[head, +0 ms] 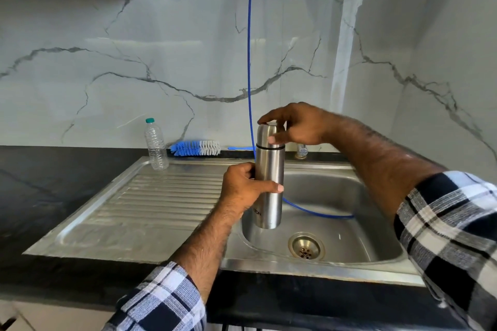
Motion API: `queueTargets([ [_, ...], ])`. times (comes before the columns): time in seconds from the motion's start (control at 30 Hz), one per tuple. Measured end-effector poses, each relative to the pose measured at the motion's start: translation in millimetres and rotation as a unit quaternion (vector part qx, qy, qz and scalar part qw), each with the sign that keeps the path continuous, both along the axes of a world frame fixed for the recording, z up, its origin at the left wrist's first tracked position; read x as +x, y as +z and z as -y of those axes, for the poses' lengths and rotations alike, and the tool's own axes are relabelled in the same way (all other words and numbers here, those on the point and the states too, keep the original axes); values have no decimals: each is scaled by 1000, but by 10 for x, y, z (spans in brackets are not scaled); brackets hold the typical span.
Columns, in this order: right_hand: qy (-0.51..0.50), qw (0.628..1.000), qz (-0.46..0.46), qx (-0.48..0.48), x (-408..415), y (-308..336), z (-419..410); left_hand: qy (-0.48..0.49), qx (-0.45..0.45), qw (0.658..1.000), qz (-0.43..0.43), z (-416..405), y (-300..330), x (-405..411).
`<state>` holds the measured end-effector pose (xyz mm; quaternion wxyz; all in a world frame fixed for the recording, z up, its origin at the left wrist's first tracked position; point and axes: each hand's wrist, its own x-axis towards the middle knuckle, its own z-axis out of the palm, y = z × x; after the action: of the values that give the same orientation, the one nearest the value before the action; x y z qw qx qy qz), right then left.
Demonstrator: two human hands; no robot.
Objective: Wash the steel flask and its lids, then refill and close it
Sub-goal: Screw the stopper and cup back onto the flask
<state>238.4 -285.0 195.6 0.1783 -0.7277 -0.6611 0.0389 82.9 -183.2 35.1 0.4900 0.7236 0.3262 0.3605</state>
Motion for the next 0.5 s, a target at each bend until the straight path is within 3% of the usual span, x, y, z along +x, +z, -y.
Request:
queueTargets([
  [0.17,-77,983,120,116,-37,-250,-76,20,34,999,-8,67,-2,-16],
  [0.23,-74,981,103,146,-41,-285,-83,-22,22,1000,3,72,5,-49],
  [0.27,-60,987,38,143,-26,-287,-90,-59,6,998,13,62,20,-81],
  [0.33,16,979,-179,97,-46,-279,-74,-144,-29,989,31,60,91,-163],
  [0.37,69,947,-305,71,-44,-290,-63,-183,-44,982,32,69,126,-190],
  [0.43,156,848,-505,32,-38,-350,-58,-239,-71,968,35,85,165,-198],
  [0.5,185,789,-585,36,-79,-407,-101,-261,-107,958,54,90,169,-173],
])
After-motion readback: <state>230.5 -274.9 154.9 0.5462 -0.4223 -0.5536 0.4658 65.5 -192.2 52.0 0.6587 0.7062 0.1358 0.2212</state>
